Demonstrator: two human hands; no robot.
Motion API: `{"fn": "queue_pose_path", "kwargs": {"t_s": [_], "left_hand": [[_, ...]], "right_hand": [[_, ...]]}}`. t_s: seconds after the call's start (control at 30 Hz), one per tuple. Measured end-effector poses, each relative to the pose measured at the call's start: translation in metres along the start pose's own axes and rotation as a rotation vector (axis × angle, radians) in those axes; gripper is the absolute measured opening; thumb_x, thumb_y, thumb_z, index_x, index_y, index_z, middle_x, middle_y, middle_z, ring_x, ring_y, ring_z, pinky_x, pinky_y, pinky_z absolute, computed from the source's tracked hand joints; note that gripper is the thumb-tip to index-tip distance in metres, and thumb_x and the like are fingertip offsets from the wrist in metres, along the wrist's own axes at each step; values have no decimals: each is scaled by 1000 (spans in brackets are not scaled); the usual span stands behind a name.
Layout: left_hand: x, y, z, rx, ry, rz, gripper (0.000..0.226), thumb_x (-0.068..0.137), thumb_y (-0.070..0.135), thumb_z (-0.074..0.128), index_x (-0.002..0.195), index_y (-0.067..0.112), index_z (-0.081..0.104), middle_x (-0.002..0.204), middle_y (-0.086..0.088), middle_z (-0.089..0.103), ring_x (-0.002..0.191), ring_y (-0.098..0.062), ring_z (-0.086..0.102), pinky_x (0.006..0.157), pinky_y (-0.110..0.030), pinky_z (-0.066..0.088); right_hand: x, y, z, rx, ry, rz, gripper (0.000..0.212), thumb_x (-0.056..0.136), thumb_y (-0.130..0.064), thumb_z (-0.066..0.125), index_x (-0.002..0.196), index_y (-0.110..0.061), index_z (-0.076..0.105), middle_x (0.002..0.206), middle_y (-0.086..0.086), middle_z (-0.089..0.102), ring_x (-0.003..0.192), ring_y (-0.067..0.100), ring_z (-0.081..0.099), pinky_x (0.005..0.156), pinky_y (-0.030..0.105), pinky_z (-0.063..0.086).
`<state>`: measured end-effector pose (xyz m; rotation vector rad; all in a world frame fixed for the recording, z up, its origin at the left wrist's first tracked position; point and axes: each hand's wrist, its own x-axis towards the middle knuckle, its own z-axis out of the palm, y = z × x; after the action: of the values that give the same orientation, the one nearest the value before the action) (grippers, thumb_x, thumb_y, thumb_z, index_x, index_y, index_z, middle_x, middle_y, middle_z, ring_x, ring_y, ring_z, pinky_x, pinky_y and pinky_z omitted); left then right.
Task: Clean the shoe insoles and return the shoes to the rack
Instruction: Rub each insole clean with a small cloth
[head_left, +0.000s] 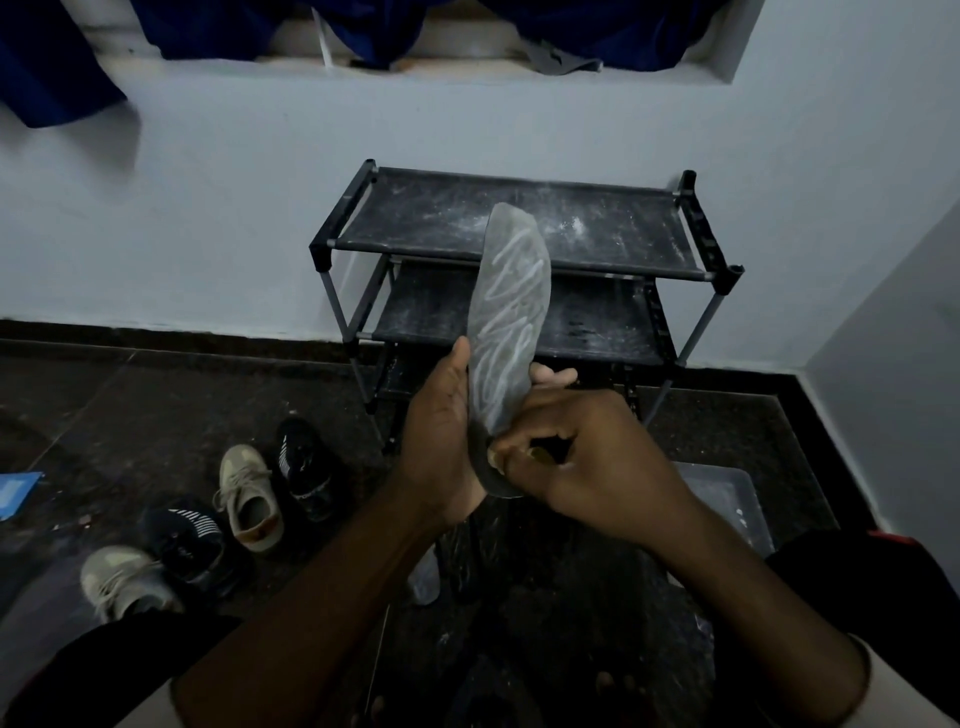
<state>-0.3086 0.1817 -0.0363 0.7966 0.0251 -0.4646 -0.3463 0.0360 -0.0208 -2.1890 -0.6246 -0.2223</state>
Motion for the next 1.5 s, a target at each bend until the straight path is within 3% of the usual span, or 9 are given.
{"fn": "queue_pose_path", "kwargs": {"t_s": [0.23, 0.3, 0.6, 0.73, 0.83, 0.93, 1.1, 1.4, 1.5], "left_hand": [[1, -1, -1, 21, 7, -12, 67, 103, 52, 28, 123, 0, 66, 127, -30, 62, 129, -39, 56, 113, -50, 39], [2, -2, -3, 21, 2, -7, 68, 105, 51, 25, 115, 0, 70, 116, -26, 67, 128, -39, 57, 114, -51, 37], [1, -1, -2, -2, 11, -17, 67, 103, 52, 29, 139, -1, 52, 121, -27, 61, 128, -39, 57, 109, -50, 43], [-1, -1, -2, 12, 12, -3, 60, 104, 50, 31, 130, 5, 61, 122, -22, 65, 114, -31, 67, 99, -42, 54], [-2, -1, 2, 13, 8, -6, 64, 104, 53, 28, 139, 5, 53, 139, -29, 54, 127, -37, 58, 108, -48, 45], [1, -2, 1, 12, 27, 32, 69, 103, 55, 27, 143, 3, 48, 122, -29, 58, 127, -41, 58, 108, -51, 44], [3, -6, -5, 62, 7, 21, 70, 103, 57, 24, 107, 7, 73, 108, -15, 72, 124, -31, 62, 101, -47, 49], [4, -7, -8, 86, 43, 25, 70, 102, 59, 29, 129, 2, 62, 131, -23, 64, 125, -33, 61, 102, -46, 51], [3, -6, -5, 104, 37, 24, 74, 104, 57, 22, 105, 7, 77, 118, -18, 72, 118, -28, 66, 99, -45, 52]], "right_hand": [[0, -1, 2, 14, 32, -13, 13, 86, -10, 74, 93, -17, 82, 91, -10, 76, 84, 3, 71, 99, 37, 53], [-1, 1, 0, -8, 2, 7, 11, 84, -11, 74, 88, -17, 82, 86, -11, 75, 78, 4, 70, 85, 34, 57], [-1, 4, 0, -56, 15, 29, 11, 85, -15, 73, 88, -21, 81, 88, -13, 75, 80, 3, 70, 77, 37, 58], [2, 8, -5, -48, 120, 54, 10, 84, -16, 74, 88, -20, 82, 89, -11, 76, 90, 5, 72, 98, 35, 55], [1, 5, 2, -76, 67, 30, 12, 87, -19, 71, 93, -21, 81, 94, -13, 74, 87, 2, 69, 87, 41, 57], [-3, 5, 1, -128, 19, 45, 15, 88, -26, 70, 99, -26, 79, 99, -16, 73, 90, -1, 68, 78, 35, 58], [-2, 5, 1, -183, 13, 61, 17, 86, -34, 67, 98, -28, 78, 99, -14, 72, 90, 6, 68, 75, 39, 58], [-1, -1, 4, -203, 53, 48, 18, 86, -29, 63, 89, -22, 79, 94, -9, 70, 85, 12, 68, 70, 41, 58], [-4, 3, -1, -240, 53, 52, 11, 87, -26, 68, 87, -26, 80, 92, -13, 69, 82, 5, 66, 68, 36, 57]]}}
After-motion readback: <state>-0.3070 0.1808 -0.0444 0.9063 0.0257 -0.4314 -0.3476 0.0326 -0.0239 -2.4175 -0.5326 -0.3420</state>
